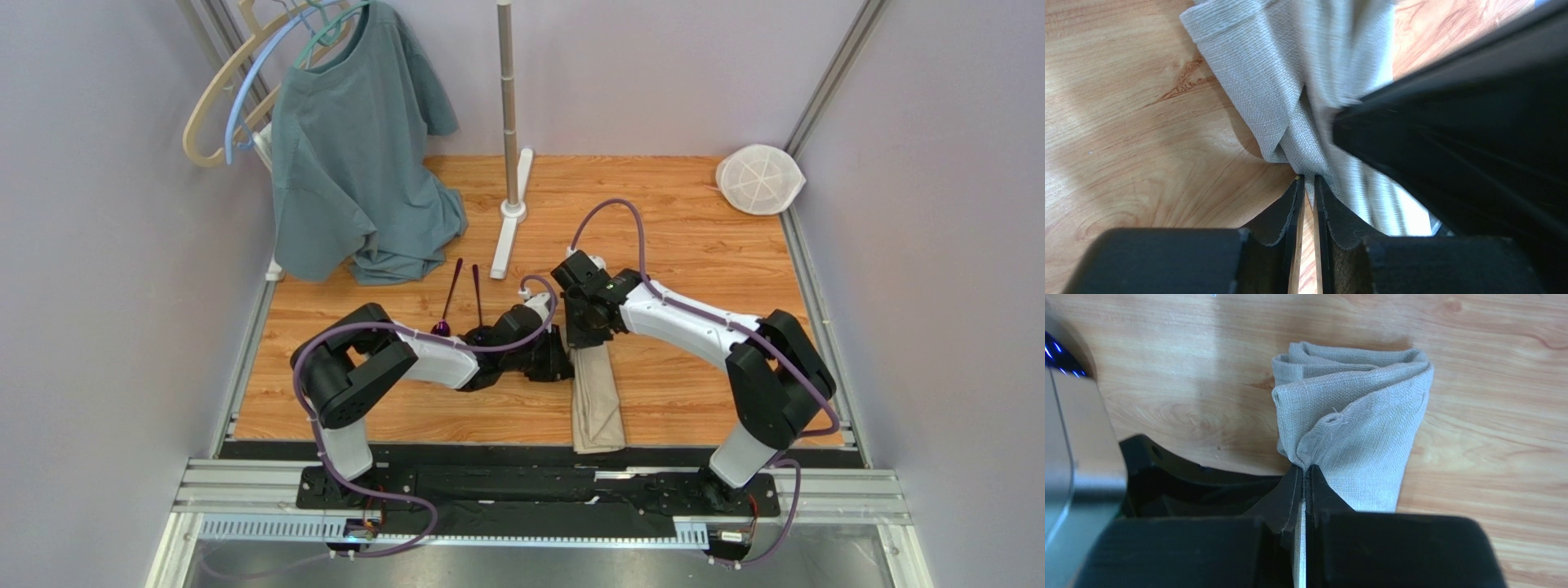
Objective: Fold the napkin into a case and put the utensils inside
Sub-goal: Smooth out the smaller rectangle-folded napkin at the center of the board.
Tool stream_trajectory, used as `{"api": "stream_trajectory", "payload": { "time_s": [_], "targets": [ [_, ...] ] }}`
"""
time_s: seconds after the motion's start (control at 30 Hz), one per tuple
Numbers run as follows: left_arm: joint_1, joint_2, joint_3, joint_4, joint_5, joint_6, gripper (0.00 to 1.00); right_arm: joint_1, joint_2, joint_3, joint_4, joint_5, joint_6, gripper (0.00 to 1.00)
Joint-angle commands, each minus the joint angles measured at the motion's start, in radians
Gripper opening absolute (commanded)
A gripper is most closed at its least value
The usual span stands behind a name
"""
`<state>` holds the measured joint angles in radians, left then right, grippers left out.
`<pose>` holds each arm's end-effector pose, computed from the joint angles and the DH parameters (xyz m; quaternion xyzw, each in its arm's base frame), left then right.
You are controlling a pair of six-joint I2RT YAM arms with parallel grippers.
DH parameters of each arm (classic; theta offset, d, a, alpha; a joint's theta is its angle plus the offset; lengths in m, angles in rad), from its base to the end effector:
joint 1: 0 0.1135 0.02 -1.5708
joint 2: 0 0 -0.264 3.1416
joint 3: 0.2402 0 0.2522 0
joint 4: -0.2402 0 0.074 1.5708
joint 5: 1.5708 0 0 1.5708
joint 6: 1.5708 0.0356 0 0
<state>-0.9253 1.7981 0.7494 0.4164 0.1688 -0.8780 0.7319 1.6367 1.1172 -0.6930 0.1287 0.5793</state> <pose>0.2008 -0.2765 0.1238 0.0591 0.8876 -0.4001 0.2205 0.2397 0.2092 0.2050 -0.0634 0.9800 0.0582 0.1795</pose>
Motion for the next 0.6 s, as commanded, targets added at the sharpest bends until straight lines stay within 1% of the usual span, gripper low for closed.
{"api": "stream_trajectory", "payload": {
  "time_s": [0.0,0.13,0.2,0.23,0.33,0.37,0.4,0.43,0.47,0.53,0.57],
  "targets": [
    [0.003,-0.008,0.002,-0.011,0.001,0.004,0.19,-0.014,0.032,-0.002,0.121,-0.029,0.045,0.00],
    [0.003,-0.039,-0.021,-0.024,-0.009,0.013,0.18,-0.037,0.063,-0.030,0.171,-0.064,0.042,0.00],
    [0.003,-0.075,-0.031,-0.053,-0.017,0.030,0.20,-0.043,0.069,-0.040,0.184,-0.076,0.037,0.00],
    [0.005,-0.091,-0.033,-0.095,-0.017,0.037,0.22,-0.046,0.066,-0.054,0.193,-0.086,0.033,0.01],
    [0.013,-0.181,-0.061,-0.157,-0.015,0.054,0.26,-0.065,0.045,-0.086,0.217,-0.115,0.024,0.08],
    [0.029,-0.198,-0.064,-0.175,-0.006,0.056,0.26,-0.066,0.026,-0.095,0.222,-0.159,0.011,0.12],
    [0.040,-0.215,-0.068,-0.189,0.007,0.056,0.27,-0.069,0.019,-0.102,0.233,-0.172,0.007,0.14],
    [0.054,-0.244,-0.077,-0.205,0.018,0.054,0.27,-0.075,0.011,-0.114,0.234,-0.179,0.001,0.18],
    [0.081,-0.256,-0.079,-0.205,0.032,0.054,0.27,-0.078,0.000,-0.118,0.239,-0.205,-0.010,0.26],
    [0.109,-0.273,-0.062,-0.209,0.086,0.056,0.27,-0.089,-0.026,-0.141,0.266,-0.238,-0.019,0.33],
    [0.132,-0.275,-0.049,-0.211,0.118,0.063,0.27,-0.095,-0.034,-0.149,0.271,-0.260,-0.015,0.34]
  ]
}}
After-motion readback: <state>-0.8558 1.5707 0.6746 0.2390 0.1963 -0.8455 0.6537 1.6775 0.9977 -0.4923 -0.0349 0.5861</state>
